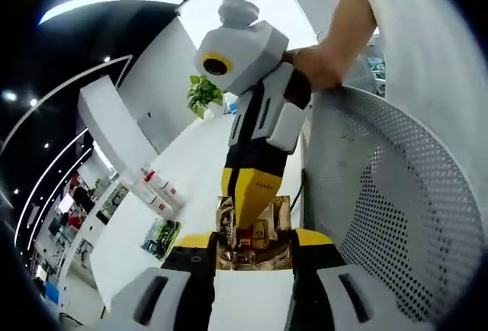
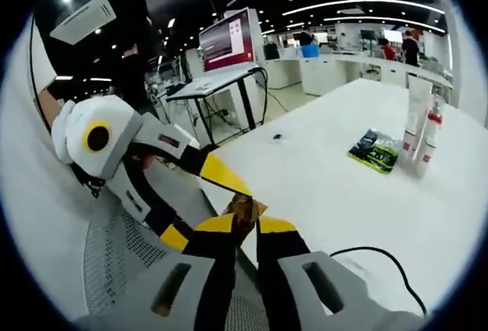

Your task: Arrange the skincare products in the storage area until every visible bottle or jar stands upright without overlapping.

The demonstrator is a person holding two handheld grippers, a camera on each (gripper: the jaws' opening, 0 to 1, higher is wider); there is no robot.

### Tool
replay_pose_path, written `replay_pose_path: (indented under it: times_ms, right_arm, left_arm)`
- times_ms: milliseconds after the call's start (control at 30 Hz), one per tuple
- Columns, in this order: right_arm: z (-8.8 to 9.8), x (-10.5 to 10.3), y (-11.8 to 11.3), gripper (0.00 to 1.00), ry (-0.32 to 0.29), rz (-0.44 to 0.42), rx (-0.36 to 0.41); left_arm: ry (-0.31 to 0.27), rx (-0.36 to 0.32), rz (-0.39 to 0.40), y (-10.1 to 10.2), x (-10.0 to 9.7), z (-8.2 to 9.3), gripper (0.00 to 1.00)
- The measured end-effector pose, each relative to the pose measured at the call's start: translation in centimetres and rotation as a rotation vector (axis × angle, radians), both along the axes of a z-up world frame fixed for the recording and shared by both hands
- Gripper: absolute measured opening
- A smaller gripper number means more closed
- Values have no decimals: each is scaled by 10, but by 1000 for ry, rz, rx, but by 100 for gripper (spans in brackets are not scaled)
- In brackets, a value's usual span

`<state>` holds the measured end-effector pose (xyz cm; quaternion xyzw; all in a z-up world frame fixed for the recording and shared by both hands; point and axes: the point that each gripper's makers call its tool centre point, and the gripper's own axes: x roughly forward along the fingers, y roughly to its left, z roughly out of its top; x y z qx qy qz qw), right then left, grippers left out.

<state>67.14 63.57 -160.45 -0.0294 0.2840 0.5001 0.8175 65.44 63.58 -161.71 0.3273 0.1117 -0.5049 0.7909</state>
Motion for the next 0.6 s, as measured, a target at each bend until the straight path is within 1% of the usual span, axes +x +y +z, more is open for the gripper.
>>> replay_pose_path:
  times_ms: [100,233,300,333,367,400,433,500,567,600]
  right_arm:
    - [3,-1,0,5,-13,2,4]
    - [5,0,-3,2,-13,-10,6]
    - [7,0,-4,0,-25,-16,7]
    - [7,1,-6,0,-26,-23,1]
    - [7,2,-8,0,-41,-28,-7]
    - [7,1,-7,0,-31,-28,4]
    - [8,2,-7,0,-32,-29,7]
    - [8,5,-8,0,-34,-39,8]
    - [10,6,-9,0,-36,-48,19]
    - [11,7,-10,0,-33,-54,23]
  left_arm:
    - [-10,1,-2,0,1,1,39]
    - [-28,-5,-8,-1,1,3,40]
    - [-24,-13,-8,-2,0,4,39]
    - [-23,-5,-3,-1,1,4,36]
    - [-12,0,12,2,2,2,32]
    - [12,-15,23,2,2,3,32]
    - [50,-53,31,1,1,5,32]
    - [107,-69,59,3,1,2,36]
    - [201,-93,109,7,2,-2,38]
    - [237,-109,117,7,1,-2,38]
